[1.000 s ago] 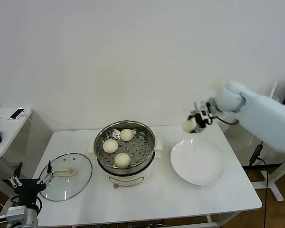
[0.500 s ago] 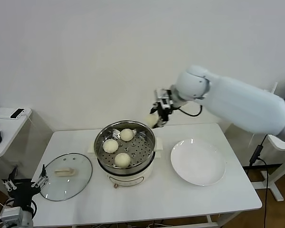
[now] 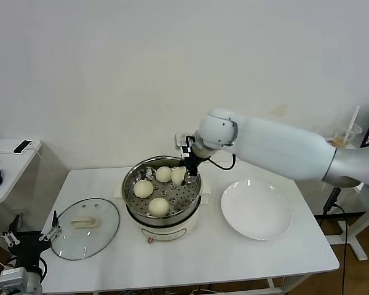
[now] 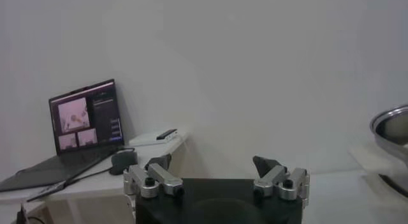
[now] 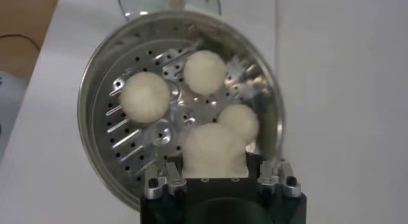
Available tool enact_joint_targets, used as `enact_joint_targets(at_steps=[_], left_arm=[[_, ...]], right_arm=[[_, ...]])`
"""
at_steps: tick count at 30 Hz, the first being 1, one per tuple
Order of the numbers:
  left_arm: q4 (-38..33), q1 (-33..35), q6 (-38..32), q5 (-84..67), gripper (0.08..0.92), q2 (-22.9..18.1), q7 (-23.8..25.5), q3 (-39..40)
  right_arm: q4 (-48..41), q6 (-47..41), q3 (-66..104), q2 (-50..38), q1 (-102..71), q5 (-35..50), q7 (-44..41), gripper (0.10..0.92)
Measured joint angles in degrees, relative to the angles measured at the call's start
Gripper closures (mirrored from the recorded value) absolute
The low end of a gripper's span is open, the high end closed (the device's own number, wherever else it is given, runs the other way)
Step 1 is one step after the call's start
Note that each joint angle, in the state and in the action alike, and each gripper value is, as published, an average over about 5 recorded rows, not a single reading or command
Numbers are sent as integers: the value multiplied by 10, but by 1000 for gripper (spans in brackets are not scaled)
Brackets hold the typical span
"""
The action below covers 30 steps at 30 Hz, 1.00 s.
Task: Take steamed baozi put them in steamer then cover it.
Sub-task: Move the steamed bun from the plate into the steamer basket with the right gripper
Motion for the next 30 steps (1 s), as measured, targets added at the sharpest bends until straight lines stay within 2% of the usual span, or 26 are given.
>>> enact_joint_targets(at_steps=[16,30], left_arm=[[1,-9,0,3,177,0,1,4],[1,-14,1,10,177,-1,2,10]], right_arm=[[-62,8,2,33,-52,-48,2,406],[-83,12,11,49,-65,-52,6,406]])
